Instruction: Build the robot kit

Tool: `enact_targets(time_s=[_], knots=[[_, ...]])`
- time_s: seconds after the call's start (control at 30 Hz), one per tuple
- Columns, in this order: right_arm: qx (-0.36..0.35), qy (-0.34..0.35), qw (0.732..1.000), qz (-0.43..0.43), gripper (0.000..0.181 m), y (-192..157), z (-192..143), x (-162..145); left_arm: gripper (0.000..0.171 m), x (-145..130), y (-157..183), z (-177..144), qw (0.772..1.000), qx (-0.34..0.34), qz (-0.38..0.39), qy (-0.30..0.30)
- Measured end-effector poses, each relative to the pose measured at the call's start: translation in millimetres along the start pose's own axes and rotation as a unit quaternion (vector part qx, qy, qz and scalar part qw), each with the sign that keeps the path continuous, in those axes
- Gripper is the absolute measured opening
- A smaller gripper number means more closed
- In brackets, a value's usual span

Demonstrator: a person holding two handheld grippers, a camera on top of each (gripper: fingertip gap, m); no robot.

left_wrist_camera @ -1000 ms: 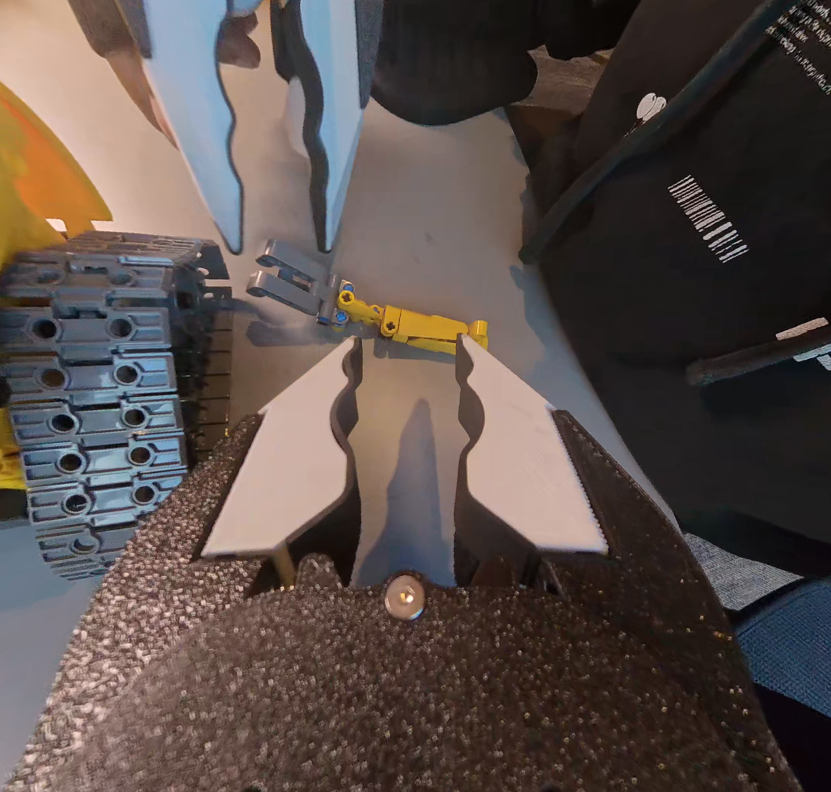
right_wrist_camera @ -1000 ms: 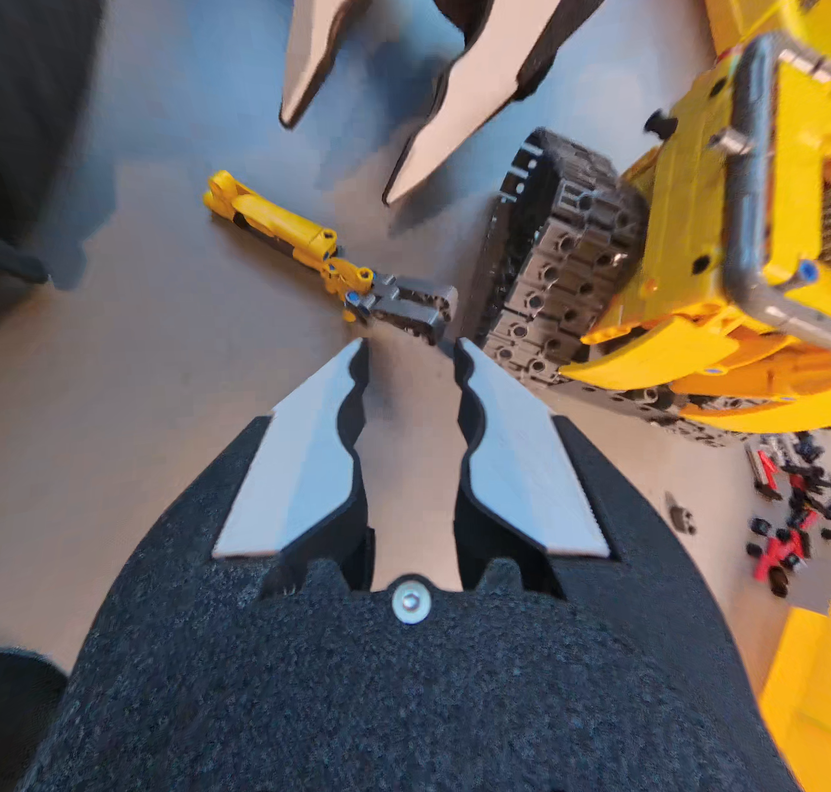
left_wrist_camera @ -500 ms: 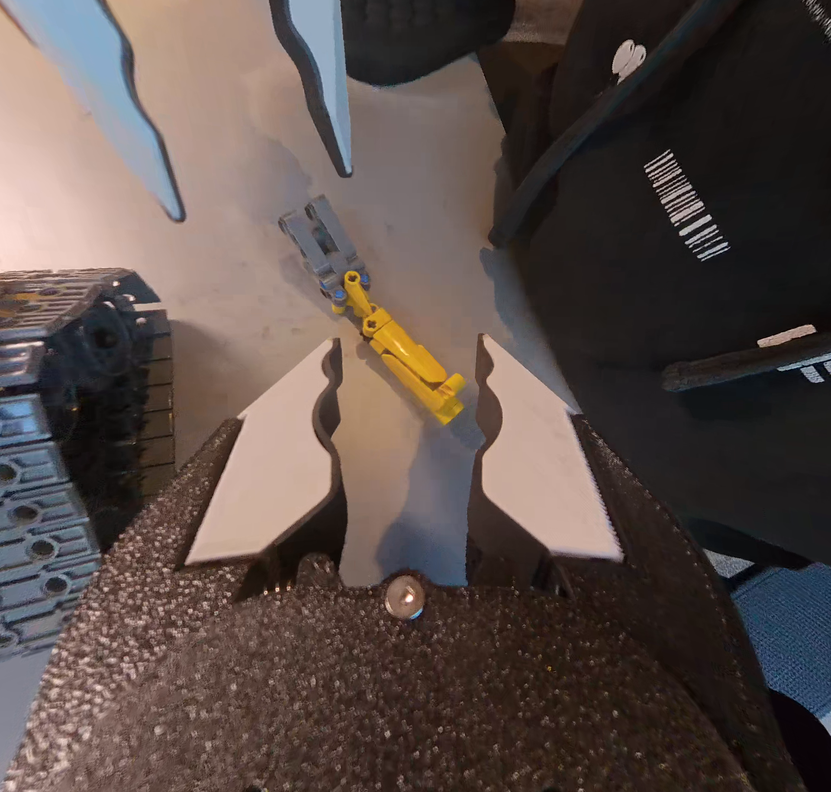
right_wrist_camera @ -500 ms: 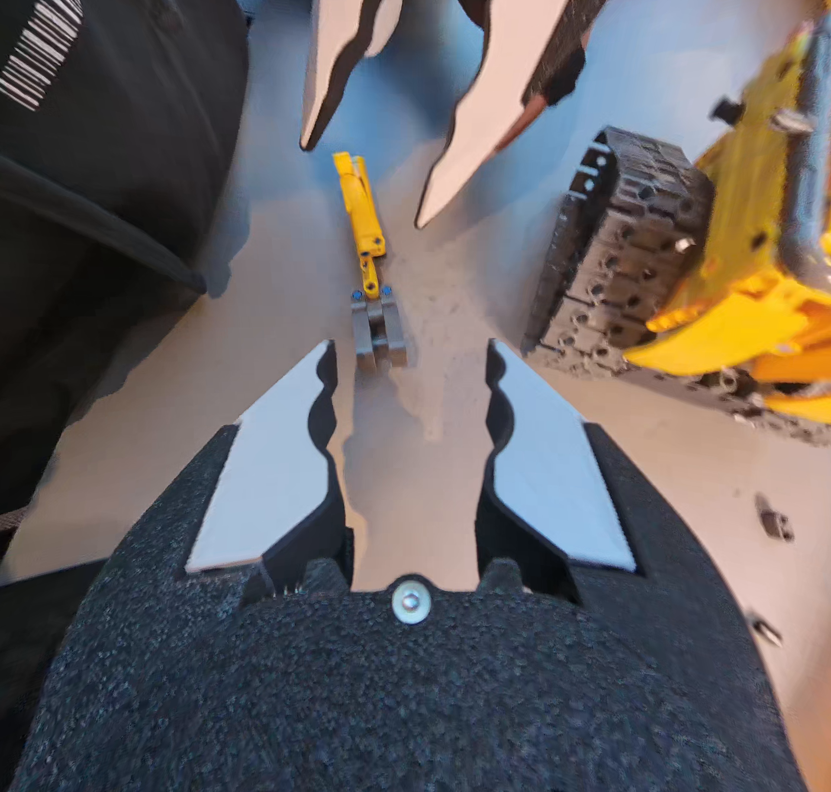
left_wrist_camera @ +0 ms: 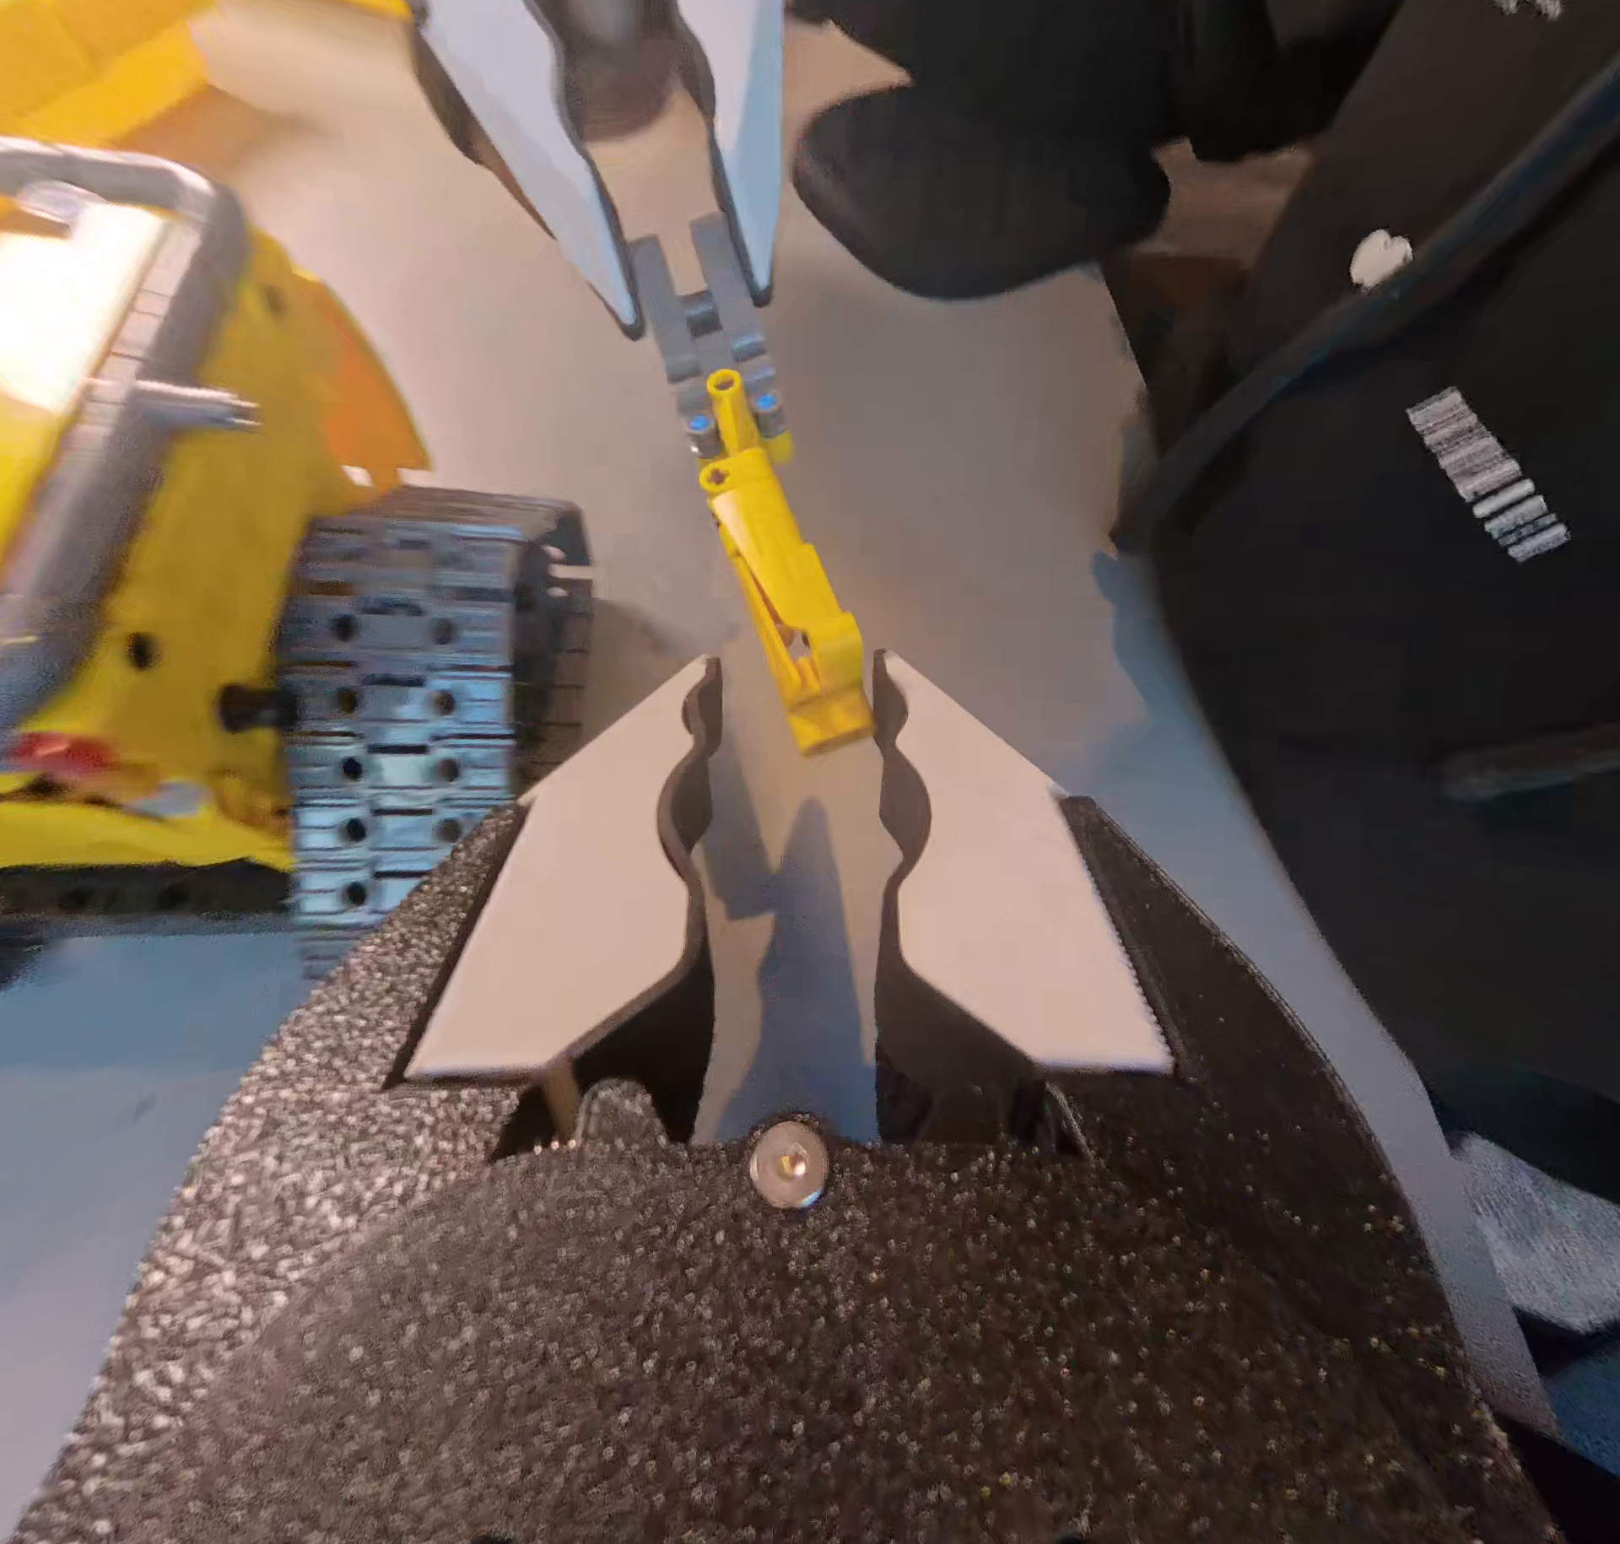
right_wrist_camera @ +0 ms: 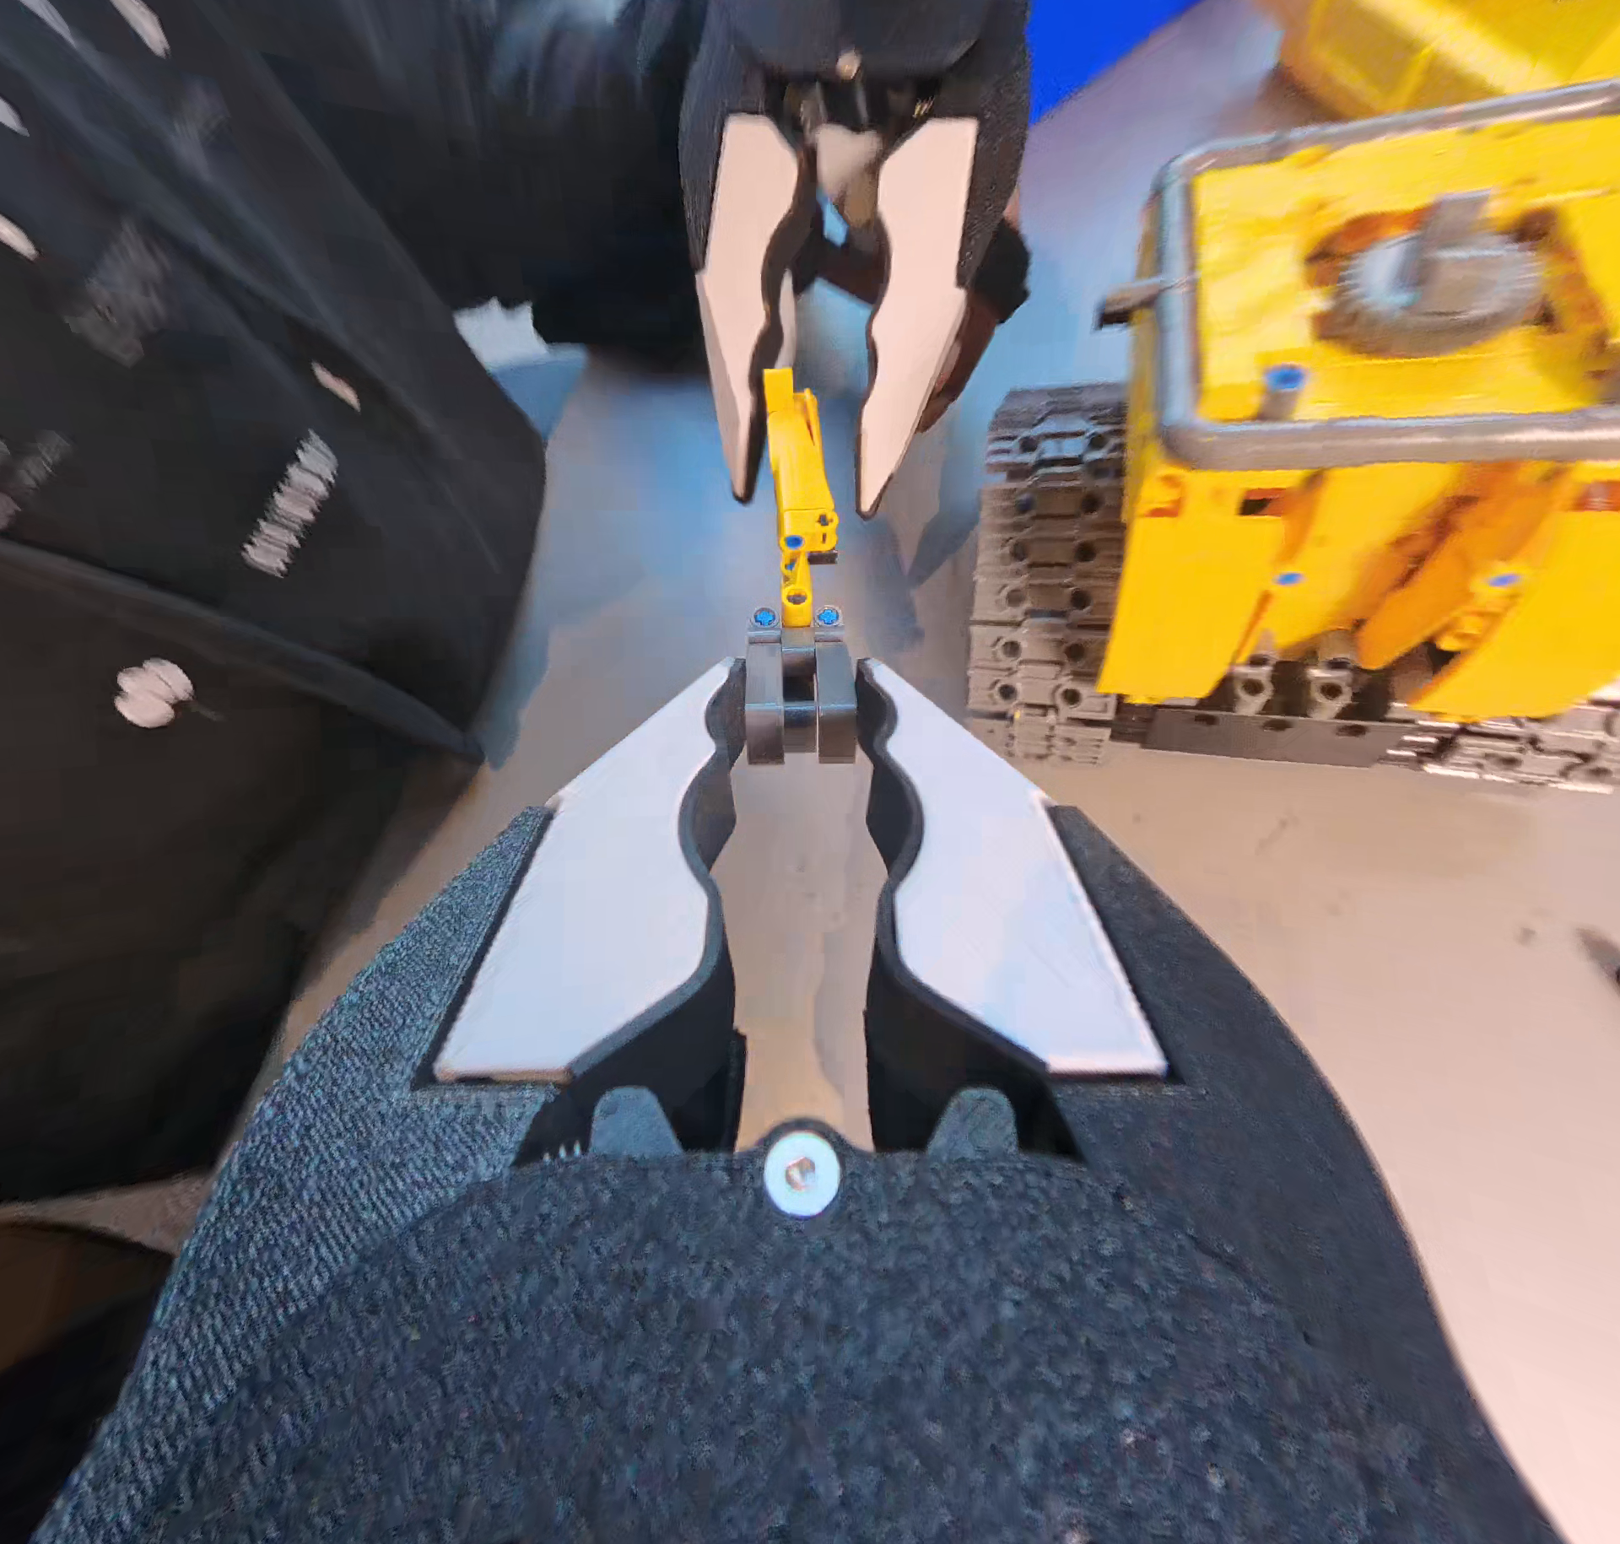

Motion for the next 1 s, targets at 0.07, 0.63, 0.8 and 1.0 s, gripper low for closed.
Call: enact_targets(time_s=[0.07, 0.63, 0.8, 1.0], knots=[[0.001, 0.034, 0.999, 0.036, 0.025, 7, -7, 3, 0.025, 5, -8, -10, 0.998, 0.036, -0.005, 0.042], [-0.037, 0.110, 0.992, 0.045, 0.024, 8, -9, 25, 0.040, 11, -20, -27, 0.988, 0.047, -0.056, 0.133], [-0.045, 0.145, 0.988, 0.034, 0.024, 6, -12, 33, 0.015, 15, -24, -28, 0.985, 0.101, -0.037, 0.137], [-0.042, 0.160, 0.986, 0.025, 0.025, 5, -10, 36, 0.014, 20, -25, -38, 0.979, 0.103, -0.038, 0.172]])
Point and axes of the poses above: each gripper's, where its closed fingertips meet, z out along the fingers, x out of its top, y = z × x across the jaws, the point moved 8 cm from there along -z, back along the fingers, and after that the axes turned 6 degrees about z, right-handed, at the moved point
